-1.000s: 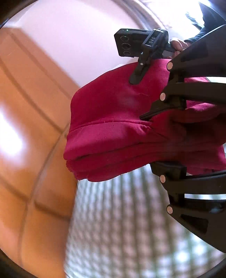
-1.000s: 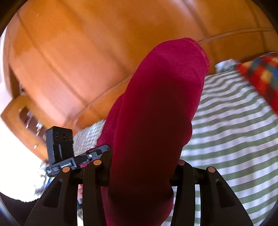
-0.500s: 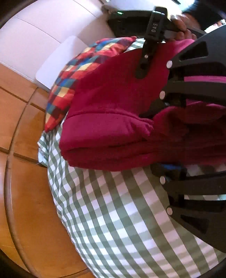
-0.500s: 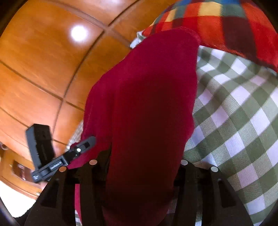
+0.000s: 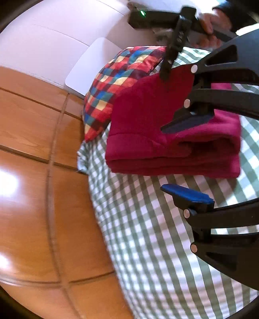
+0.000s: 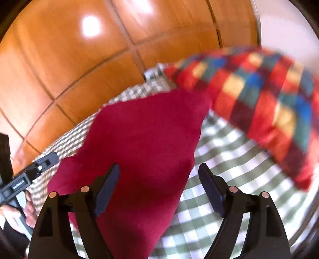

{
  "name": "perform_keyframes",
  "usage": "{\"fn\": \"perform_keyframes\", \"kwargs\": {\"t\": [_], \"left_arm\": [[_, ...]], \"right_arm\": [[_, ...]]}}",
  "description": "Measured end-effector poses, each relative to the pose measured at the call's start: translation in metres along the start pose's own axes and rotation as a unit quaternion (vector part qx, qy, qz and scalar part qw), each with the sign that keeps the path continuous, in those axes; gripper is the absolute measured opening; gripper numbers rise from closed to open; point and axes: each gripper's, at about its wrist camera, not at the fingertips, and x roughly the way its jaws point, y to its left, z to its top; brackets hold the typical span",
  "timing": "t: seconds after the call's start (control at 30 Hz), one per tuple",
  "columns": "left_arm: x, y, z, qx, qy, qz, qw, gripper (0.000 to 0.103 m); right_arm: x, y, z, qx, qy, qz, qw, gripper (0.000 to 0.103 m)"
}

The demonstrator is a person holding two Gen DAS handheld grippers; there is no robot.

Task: Fold small clothes
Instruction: 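Lower the folded sweater onto the bed beside the pillow and open both tools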

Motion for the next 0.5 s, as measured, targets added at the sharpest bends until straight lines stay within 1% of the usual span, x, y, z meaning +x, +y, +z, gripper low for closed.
{"fn": "perform_keyframes", "kwargs": {"t": [0.1,0.17,0.2,0.23,0.27,0.3,0.33,0.37,0.4,0.5], "left_arm": [[-0.008,-0.008,-0.008,0.006,-0.006,0.009,0.9999,0.052],[0.0,-0.013,-0.017,0.016,0.006,0.03,0.9994,0.05],[0.005,-0.013,-0.021,0.017,0.017,0.039,0.9989,0.047],[0.016,-0.012,-0.025,0.018,0.034,0.051,0.9979,0.047],[0.026,-0.011,-0.03,0.023,0.045,0.068,0.9964,0.047],[0.032,-0.009,-0.033,0.024,0.049,0.073,0.9958,0.049],[0.041,-0.005,-0.038,0.017,0.058,0.068,0.9959,0.051],[0.043,-0.003,-0.04,0.009,0.058,0.067,0.996,0.053],[0.042,-0.002,-0.04,0.002,0.054,0.068,0.9962,0.054],[0.031,-0.002,-0.038,-0.007,0.044,0.068,0.9967,0.053]], "right_arm": [[-0.022,0.029,-0.008,-0.065,-0.023,-0.01,0.998,0.067],[-0.018,0.044,-0.017,-0.08,-0.015,-0.008,0.997,0.055],[-0.012,0.049,-0.027,-0.086,-0.002,-0.007,0.996,0.054],[-0.002,0.053,-0.036,-0.092,0.01,-0.014,0.996,0.054],[0.007,0.055,-0.044,-0.102,0.016,-0.033,0.994,0.054],[0.019,0.06,-0.057,-0.128,0.012,-0.069,0.989,0.054],[0.023,0.062,-0.064,-0.141,0.003,-0.085,0.986,0.054],[0.024,0.066,-0.068,-0.15,-0.009,-0.095,0.984,0.054],[0.022,0.069,-0.069,-0.154,-0.011,-0.101,0.983,0.054],[0.016,0.065,-0.066,-0.149,-0.008,-0.097,0.984,0.054]]}}
